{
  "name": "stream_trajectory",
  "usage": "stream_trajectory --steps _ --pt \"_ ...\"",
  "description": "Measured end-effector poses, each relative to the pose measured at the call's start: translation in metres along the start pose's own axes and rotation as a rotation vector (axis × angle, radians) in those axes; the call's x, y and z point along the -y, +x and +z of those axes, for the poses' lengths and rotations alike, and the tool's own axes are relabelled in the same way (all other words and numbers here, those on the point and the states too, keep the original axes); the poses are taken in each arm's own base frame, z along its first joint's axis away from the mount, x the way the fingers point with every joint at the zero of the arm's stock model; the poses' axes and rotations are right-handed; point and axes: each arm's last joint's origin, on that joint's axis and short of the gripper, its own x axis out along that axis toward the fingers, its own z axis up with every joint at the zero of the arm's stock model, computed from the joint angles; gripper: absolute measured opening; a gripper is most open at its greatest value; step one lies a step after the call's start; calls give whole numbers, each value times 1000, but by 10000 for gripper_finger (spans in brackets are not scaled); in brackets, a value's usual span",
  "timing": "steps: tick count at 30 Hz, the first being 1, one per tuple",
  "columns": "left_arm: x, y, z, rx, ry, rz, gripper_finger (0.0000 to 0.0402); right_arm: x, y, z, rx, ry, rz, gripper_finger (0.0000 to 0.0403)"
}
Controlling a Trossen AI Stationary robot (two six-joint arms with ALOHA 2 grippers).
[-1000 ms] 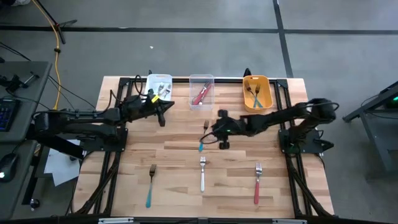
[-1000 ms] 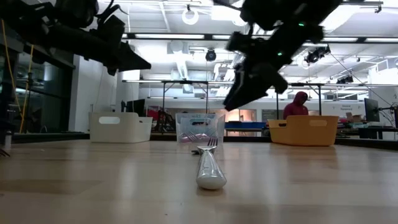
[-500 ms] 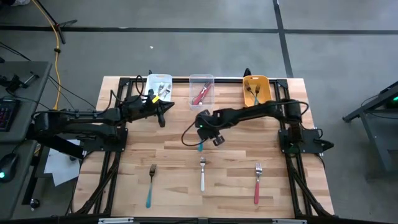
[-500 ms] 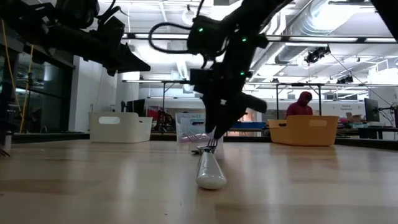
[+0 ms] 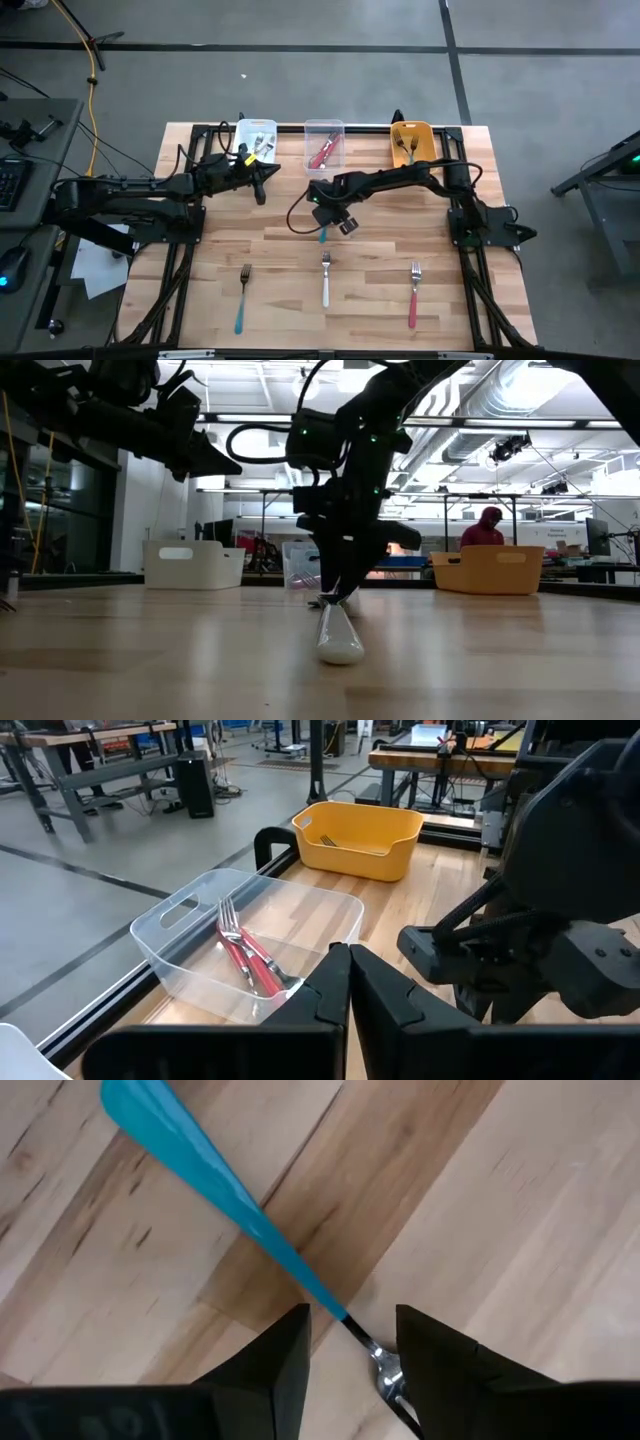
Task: Sort silverware by color (type)
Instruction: Put the top blue fork into the yellow bin
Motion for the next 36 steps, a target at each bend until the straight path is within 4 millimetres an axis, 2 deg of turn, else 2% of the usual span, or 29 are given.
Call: stream_trajectory --steps 5,13,18,23,36 --pt "0 0 0 0 0 0 3 0 2 0 -4 4 8 137" --pt "0 0 0 0 0 0 3 -1 2 -6 -32 85 48 79" --pt "0 0 0 0 0 0 3 -3 2 -10 -74 143 78 59" --pt "0 0 0 -2 1 0 3 -5 1 -13 -105 158 96 52" --pt "0 0 0 -2 -2 0 3 -7 2 -15 -138 365 93 61"
